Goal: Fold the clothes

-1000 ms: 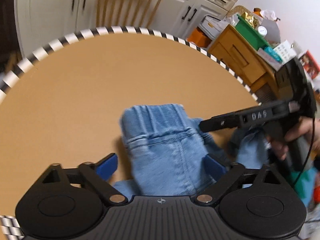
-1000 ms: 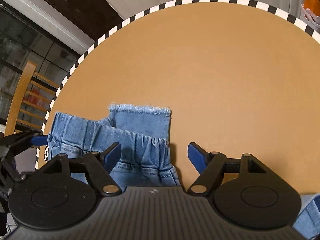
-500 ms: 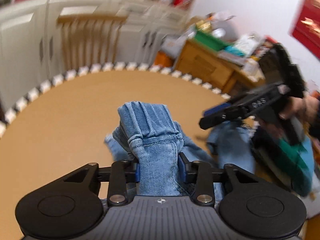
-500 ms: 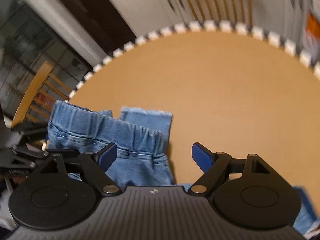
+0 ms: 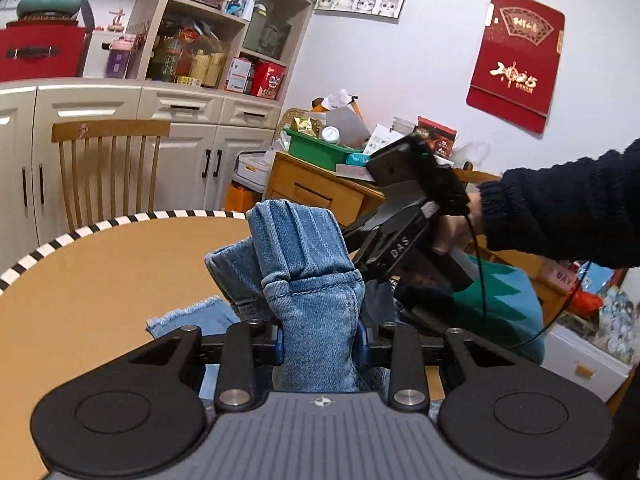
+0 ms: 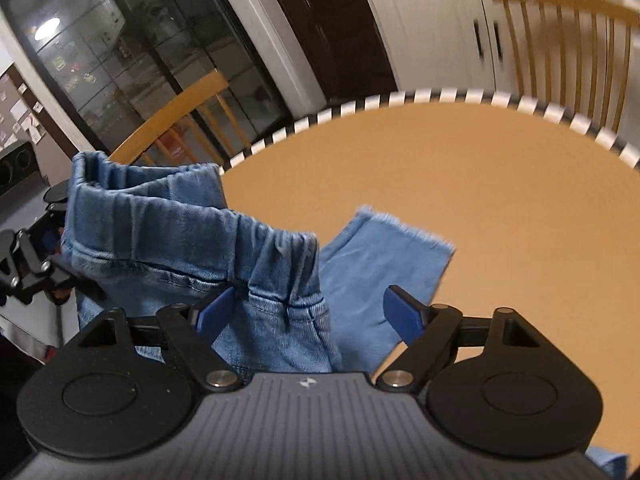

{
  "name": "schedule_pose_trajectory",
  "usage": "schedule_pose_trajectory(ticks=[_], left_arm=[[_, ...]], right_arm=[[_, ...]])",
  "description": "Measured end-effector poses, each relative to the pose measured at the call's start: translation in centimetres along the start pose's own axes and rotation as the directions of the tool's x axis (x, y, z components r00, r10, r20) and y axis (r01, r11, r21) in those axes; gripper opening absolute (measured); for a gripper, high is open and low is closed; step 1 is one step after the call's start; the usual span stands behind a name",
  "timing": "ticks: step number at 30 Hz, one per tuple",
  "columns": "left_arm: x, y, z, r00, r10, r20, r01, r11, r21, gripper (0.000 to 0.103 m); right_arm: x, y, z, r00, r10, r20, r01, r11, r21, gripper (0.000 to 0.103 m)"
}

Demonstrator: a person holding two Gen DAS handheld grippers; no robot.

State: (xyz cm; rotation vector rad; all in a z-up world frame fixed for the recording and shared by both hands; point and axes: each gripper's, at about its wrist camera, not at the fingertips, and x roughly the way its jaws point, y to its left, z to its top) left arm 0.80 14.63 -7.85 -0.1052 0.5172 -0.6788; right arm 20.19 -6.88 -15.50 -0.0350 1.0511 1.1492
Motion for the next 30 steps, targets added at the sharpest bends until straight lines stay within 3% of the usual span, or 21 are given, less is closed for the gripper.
schedule_pose_trajectory(ticks=[4,8,12,15,18,19,21,24,30], left_arm=[[-1.7,1.5,-0.8,0.999,-0.050,0.020,0.050,0.998,-0.025,0.033],[-2.6,2.5,-1.2,0.995,-0.095,0.025,0.096,0.995,-0.033,0.033],[-2.9,2.7,-1.3,0.994,-0.111,0.021,0.112,0.993,-0.034,0.033],[-3.0,3.0,-1.4,0.994,-0.109,0.012,0.109,0.993,-0.046,0.033],[-3.0,3.6,-1.5,0.996,-0.091,-0.006,0.090,0.993,-0.071,0.033],[-3.0,3.6,-1.5,0.996,-0.088,-0.010,0.087,0.994,-0.073,0.034],[-3.1,3.7,-1.4,0.996,-0.082,-0.020,0.081,0.994,-0.076,0.034],[-3.3,3.7,-1.3,0.997,-0.075,-0.033,0.072,0.994,-0.079,0.037],[-5.2,2.8,0.1,0.994,-0.075,-0.085,0.068,0.994,-0.085,0.054]], right_arm=[[-0.4,-1.2,0.9,0.995,0.094,-0.017,-0.093,0.995,0.043,0.084],[-0.2,-0.9,2.8,0.973,0.228,-0.039,-0.227,0.974,0.025,0.090],[0.7,0.2,4.3,0.955,0.286,-0.080,-0.288,0.957,-0.013,0.090],[2.3,0.6,4.6,0.957,0.269,-0.110,-0.267,0.963,0.027,0.083],[1.7,1.3,3.8,0.982,0.173,-0.081,-0.172,0.985,0.025,0.027],[1.3,1.6,3.5,0.985,0.158,-0.065,-0.155,0.987,0.038,0.021],[0.4,2.3,2.9,0.988,0.146,-0.041,-0.143,0.988,0.066,0.016],[-1.5,4.8,2.2,0.997,0.067,-0.039,-0.066,0.998,0.017,0.015],[-6.7,9.4,0.5,0.998,-0.058,0.013,0.059,0.998,-0.036,0.014]])
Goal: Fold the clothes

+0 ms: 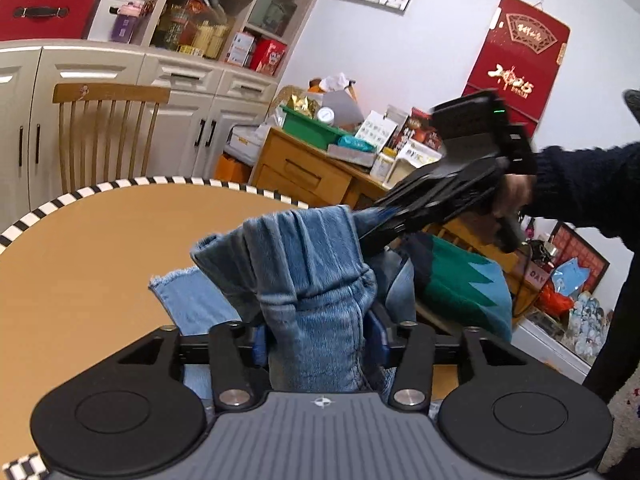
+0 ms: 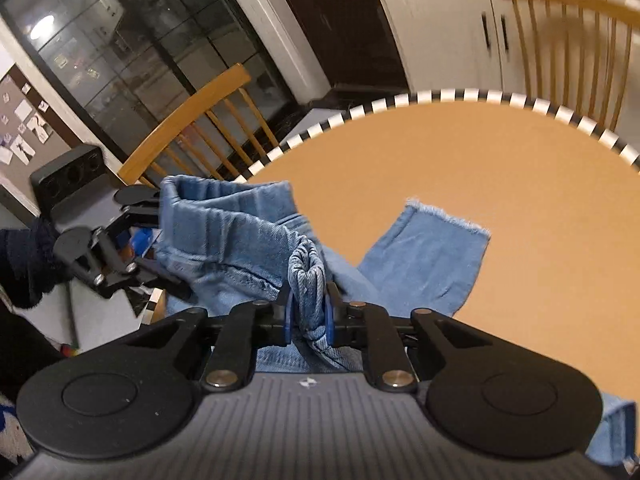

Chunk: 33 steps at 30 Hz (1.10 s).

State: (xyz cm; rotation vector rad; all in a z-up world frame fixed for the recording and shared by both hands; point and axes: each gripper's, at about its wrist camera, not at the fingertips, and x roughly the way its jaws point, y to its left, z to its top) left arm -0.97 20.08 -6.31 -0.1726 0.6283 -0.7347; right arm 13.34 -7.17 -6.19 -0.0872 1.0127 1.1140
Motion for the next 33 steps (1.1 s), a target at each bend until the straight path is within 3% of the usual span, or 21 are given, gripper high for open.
schedule_pose_trajectory(ticks=[2,4,7,10,12,14,16,18,21,25,26,27,28,29,30,32,33], left_arm=[[-1.2,-0.5,0.4,1.000,-0.001,-0.029,0.000,1.000,-0.007,0.061],[-2.9,-1.0,0.8,0.999,-0.005,-0.049,0.004,1.000,-0.021,0.076],[-6.4,-1.5,1.6,0.999,-0.018,-0.040,0.016,0.998,-0.056,0.085],[-8.1,-1.2,3.5,0.990,0.069,-0.125,-0.081,0.992,-0.100,0.094],[-6.8,-0.2,5.4,0.953,0.139,-0.269,-0.178,0.976,-0.127,0.094],[-4.5,1.3,7.1,0.892,0.181,-0.413,-0.278,0.942,-0.188,0.094],[-2.4,3.1,8.3,0.858,0.126,-0.497,-0.305,0.905,-0.298,0.094],[-0.3,4.5,9.1,0.849,0.045,-0.526,-0.304,0.856,-0.418,0.093],[2.1,5.2,10.3,0.838,0.030,-0.544,-0.333,0.818,-0.469,0.092],[4.4,5.0,11.7,0.827,0.102,-0.553,-0.379,0.827,-0.415,0.091],[4.9,4.9,11.8,0.823,0.116,-0.556,-0.388,0.831,-0.399,0.089],[5.4,4.7,11.8,0.820,0.121,-0.560,-0.389,0.835,-0.390,0.080],[6.0,4.5,11.8,0.813,0.129,-0.567,-0.396,0.837,-0.377,0.062],[6.6,4.4,11.6,0.797,0.147,-0.586,-0.416,0.837,-0.356,0.050],[7.2,4.2,11.5,0.779,0.165,-0.604,-0.436,0.836,-0.334,0.027],[7.8,3.8,11.2,0.757,0.204,-0.621,-0.461,0.840,-0.286,0.018],[7.6,3.6,11.2,0.760,0.217,-0.613,-0.463,0.843,-0.275,0.013]], right_arm=[[-1.8,2.5,-1.0,0.999,-0.024,0.022,0.025,0.999,-0.046,0.014],[-3.3,4.9,-2.1,0.999,-0.038,0.026,0.040,0.996,-0.077,0.013],[-4.8,7.9,-3.6,0.998,-0.062,0.009,0.063,0.991,-0.121,0.013],[-5.4,10.5,-5.1,0.997,-0.078,-0.009,0.076,0.984,-0.161,0.013],[-5.9,12.1,-5.8,0.998,-0.068,-0.011,0.065,0.979,-0.192,0.013],[-6.0,13.7,-6.5,0.998,-0.067,-0.020,0.060,0.971,-0.230,0.013],[-5.9,15.0,-7.1,0.998,-0.059,-0.022,0.052,0.968,-0.245,0.013],[-5.8,16.0,-7.6,0.998,-0.058,-0.033,0.047,0.965,-0.258,0.013],[-5.7,17.0,-8.4,0.998,-0.053,-0.037,0.042,0.963,-0.268,0.013],[-5.6,17.3,-9.2,0.998,-0.047,-0.041,0.035,0.966,-0.256,0.013],[-5.6,17.2,-9.4,0.998,-0.048,-0.039,0.037,0.968,-0.249,0.013],[-5.7,17.2,-9.5,0.998,-0.050,-0.036,0.040,0.970,-0.241,0.013],[-5.7,17.0,-9.5,0.998,-0.047,-0.034,0.038,0.971,-0.234,0.013],[-5.7,16.9,-9.6,0.998,-0.047,-0.028,0.040,0.973,-0.229,0.013],[-5.8,16.7,-9.6,0.999,-0.048,-0.025,0.041,0.974,-0.225,0.013],[-5.9,16.7,-9.7,0.998,-0.052,-0.022,0.046,0.973,-0.226,0.013],[-6.0,16.6,-9.8,0.998,-0.054,-0.023,0.047,0.973,-0.227,0.013]])
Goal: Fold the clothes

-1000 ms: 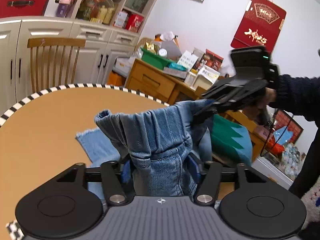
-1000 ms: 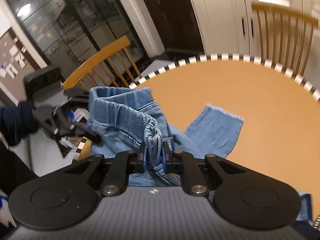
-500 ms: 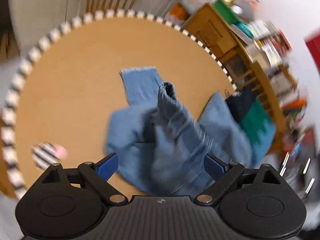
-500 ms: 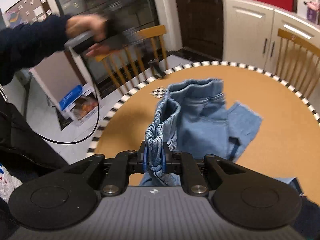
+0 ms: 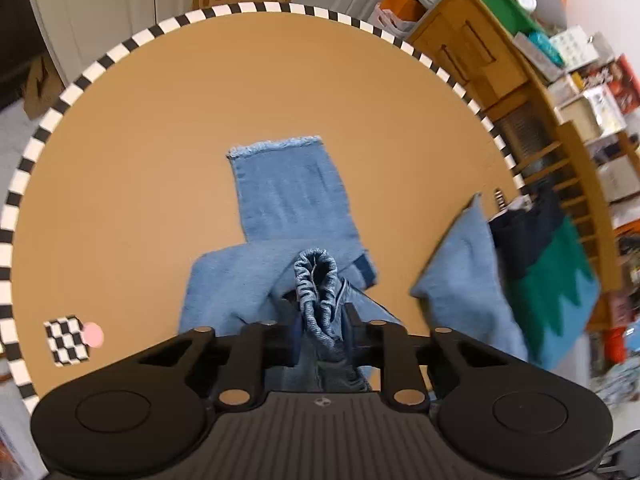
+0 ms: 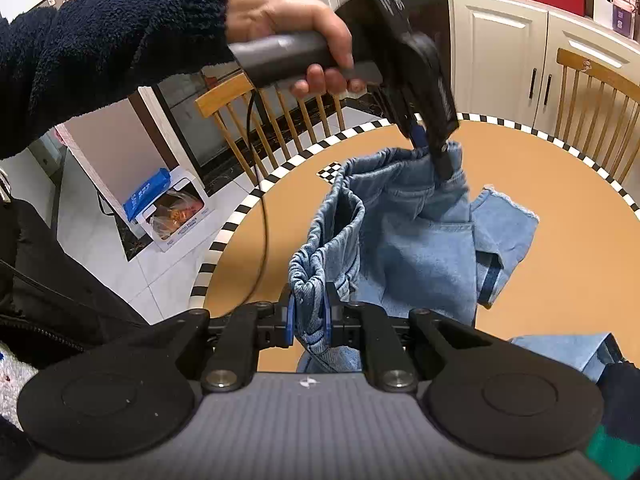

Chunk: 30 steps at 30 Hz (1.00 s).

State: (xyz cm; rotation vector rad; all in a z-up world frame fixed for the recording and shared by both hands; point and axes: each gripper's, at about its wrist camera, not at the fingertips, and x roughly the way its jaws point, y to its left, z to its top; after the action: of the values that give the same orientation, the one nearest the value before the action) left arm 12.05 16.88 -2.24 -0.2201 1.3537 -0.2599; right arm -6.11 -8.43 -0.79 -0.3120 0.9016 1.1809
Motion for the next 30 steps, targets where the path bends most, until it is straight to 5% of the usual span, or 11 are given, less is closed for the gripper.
schedule_pose_trajectory(ticks=[5,12,15,18,21,24,28,29,30], left_arm=[[-2.4,0.8,-2.5,0.985,-0.055,0.162,0.069,0.994,-0.080,0.011],[-4.5,0.3,-9.3,0.927,-0.075,0.367,0.137,0.980,-0.146,0.010],[-4.4,-1.2,-10.7,0.903,-0.129,0.409,0.184,0.978,-0.097,0.010],[-4.8,-2.1,-12.4,0.880,-0.182,0.439,0.223,0.974,-0.045,0.010],[-4.9,-2.9,-14.8,0.858,-0.222,0.464,0.242,0.970,0.018,0.010],[-4.6,-3.3,-17.3,0.846,-0.253,0.470,0.248,0.966,0.073,0.010],[-4.6,-3.0,-20.0,0.844,-0.282,0.457,0.268,0.958,0.096,0.010],[-4.6,-2.8,-20.5,0.844,-0.288,0.453,0.273,0.957,0.099,0.010],[-4.7,-2.7,-21.1,0.842,-0.286,0.457,0.265,0.958,0.111,0.010]], right_arm=[[-0.5,-0.3,-0.7,1.000,-0.015,0.012,0.015,1.000,0.001,0.013],[-1.2,-0.9,-3.5,0.985,-0.166,0.049,0.156,0.975,0.160,0.017],[-1.4,0.6,-4.4,0.961,-0.276,0.019,0.262,0.930,0.257,0.026],[-3.0,2.1,-5.1,0.934,-0.356,0.020,0.316,0.852,0.418,0.053],[-5.4,4.1,-7.2,0.886,-0.452,0.103,0.244,0.644,0.725,0.059],[-5.5,6.2,-11.3,0.837,-0.508,0.205,-0.050,0.303,0.952,0.068],[-2.1,8.1,-15.6,0.782,-0.599,0.175,-0.264,-0.063,0.963,0.069],[-1.1,8.4,-16.7,0.774,-0.613,0.158,-0.305,-0.143,0.941,0.070],[-0.2,8.6,-17.2,0.771,-0.615,0.163,-0.339,-0.180,0.923,0.070]])
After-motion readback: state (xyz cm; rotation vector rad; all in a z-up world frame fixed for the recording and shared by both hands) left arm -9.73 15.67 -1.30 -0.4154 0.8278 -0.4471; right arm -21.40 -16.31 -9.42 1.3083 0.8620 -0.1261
